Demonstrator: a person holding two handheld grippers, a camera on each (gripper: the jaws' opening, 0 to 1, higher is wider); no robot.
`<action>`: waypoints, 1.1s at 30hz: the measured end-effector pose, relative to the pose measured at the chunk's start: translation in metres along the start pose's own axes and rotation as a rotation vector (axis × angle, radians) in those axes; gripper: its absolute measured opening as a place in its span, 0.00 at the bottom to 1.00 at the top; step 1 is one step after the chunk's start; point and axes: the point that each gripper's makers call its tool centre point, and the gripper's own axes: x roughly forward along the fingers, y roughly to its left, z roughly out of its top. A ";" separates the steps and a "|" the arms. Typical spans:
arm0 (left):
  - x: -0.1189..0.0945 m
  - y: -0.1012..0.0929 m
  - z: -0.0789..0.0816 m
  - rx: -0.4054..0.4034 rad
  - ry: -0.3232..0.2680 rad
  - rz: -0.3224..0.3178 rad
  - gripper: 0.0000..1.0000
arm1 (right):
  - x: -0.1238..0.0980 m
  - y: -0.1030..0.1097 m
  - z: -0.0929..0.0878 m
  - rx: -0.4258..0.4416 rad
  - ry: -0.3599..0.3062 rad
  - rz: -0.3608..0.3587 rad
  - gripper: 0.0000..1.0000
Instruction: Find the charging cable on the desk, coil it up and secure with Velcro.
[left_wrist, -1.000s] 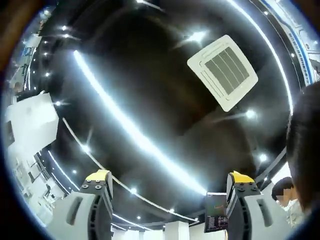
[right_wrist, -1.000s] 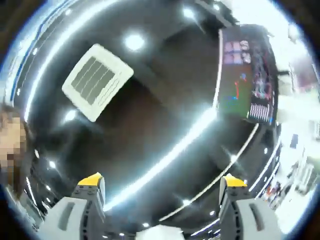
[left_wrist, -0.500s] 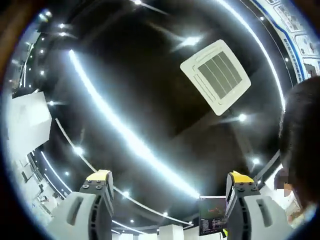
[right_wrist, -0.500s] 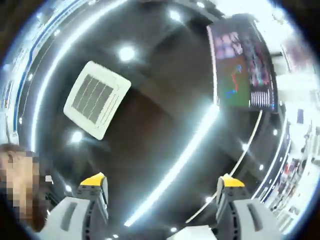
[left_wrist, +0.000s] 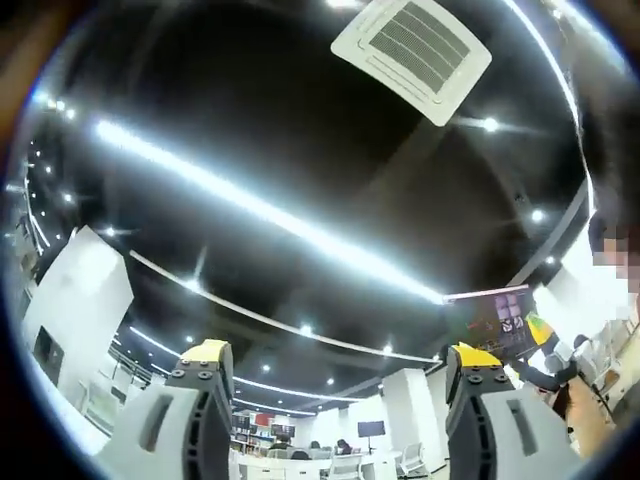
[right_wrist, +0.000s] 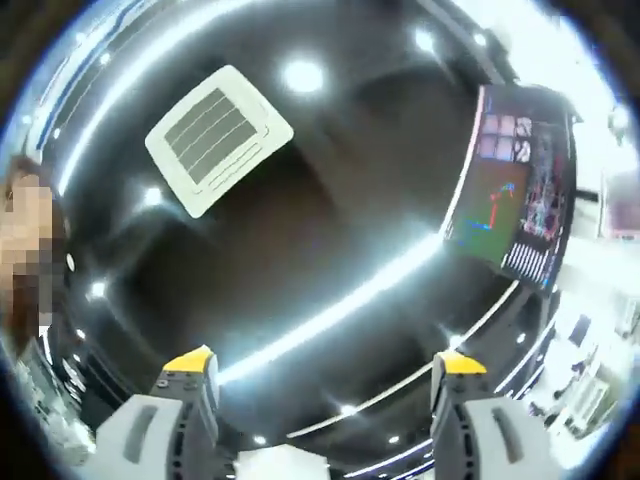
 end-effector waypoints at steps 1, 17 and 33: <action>-0.001 0.007 0.003 -0.004 -0.007 0.029 0.85 | -0.001 -0.002 0.002 -0.013 -0.006 -0.011 0.90; -0.044 0.037 0.081 -0.254 -0.430 0.119 0.76 | -0.004 0.010 -0.026 0.081 0.060 0.009 0.88; -0.039 0.031 0.076 -0.234 -0.409 0.109 0.76 | -0.008 0.037 -0.058 -0.096 0.195 0.111 0.87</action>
